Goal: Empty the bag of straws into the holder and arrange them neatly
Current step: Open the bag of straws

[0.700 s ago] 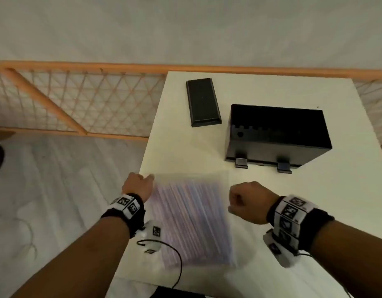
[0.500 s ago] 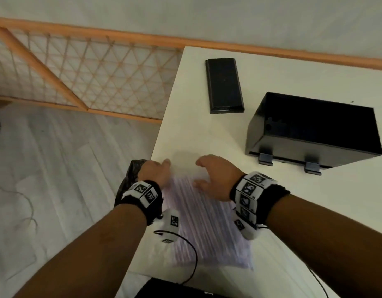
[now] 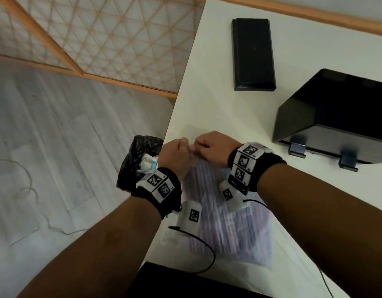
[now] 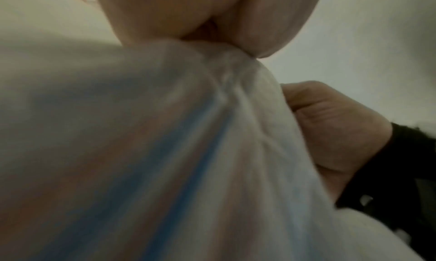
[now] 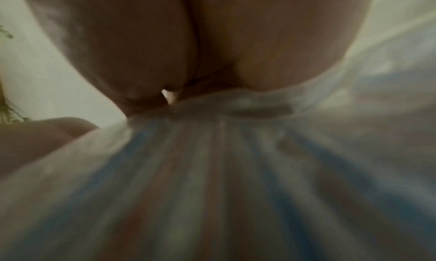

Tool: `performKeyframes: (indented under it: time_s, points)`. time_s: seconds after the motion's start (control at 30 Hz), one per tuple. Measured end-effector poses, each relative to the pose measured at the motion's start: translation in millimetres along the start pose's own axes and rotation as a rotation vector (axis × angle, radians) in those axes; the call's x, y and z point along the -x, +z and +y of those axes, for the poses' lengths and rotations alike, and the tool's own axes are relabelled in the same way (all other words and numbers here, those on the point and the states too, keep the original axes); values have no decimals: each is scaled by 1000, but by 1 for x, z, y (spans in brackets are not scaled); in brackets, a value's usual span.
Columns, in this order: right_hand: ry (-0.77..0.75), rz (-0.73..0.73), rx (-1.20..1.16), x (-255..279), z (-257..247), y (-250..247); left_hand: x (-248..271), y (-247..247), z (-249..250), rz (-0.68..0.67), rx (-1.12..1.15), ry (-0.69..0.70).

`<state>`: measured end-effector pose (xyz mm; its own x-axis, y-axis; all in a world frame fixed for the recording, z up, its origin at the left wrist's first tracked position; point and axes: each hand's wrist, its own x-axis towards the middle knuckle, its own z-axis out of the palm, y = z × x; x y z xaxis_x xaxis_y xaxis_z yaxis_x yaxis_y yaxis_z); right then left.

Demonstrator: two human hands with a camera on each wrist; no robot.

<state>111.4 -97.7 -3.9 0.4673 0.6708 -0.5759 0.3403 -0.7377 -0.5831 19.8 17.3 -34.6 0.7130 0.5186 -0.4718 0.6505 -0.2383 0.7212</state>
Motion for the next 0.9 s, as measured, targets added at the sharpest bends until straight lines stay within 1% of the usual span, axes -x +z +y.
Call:
performKeyframes:
  time_s: [0.1,0.13,0.2,0.23,0.27,0.3,0.33,0.4,0.43,0.5,0.6,0.7,0.73,0.8,0.87,0.9]
  points:
    - [39,-12,-23,8,13,-4,-10,-7,1,64,-206,-17]
    - [58,-11,-17,11,16,-5,-10,-9,3,66,-240,9]
    - [80,-10,-3,15,19,-5,-6,-9,9,35,-227,144]
    - [85,-2,-11,18,19,-4,-2,-6,12,-31,-216,242]
    - [83,8,-22,21,18,-4,1,-2,15,-128,-271,342]
    - [76,19,-34,24,17,-4,3,2,17,-229,-388,402]
    - [68,25,-37,27,16,-4,5,6,17,-302,-501,425]
    - [61,35,-50,32,18,-6,9,11,13,-341,-578,444]
    - [61,41,-68,34,19,-6,11,13,10,-330,-581,449]
    - [62,53,-81,38,23,-4,15,18,9,-307,-570,503]
    - [57,74,-16,48,32,-5,20,16,11,-265,-602,568]
    - [91,88,18,66,51,-14,16,5,13,-227,-639,538]
    - [92,81,33,73,55,-16,17,1,16,-232,-686,525]
    - [76,77,52,82,56,-17,22,3,29,-245,-850,528]
    - [48,96,65,86,50,-15,33,14,47,-303,-867,576]
    - [37,113,68,88,47,-16,40,20,57,-375,-832,592]
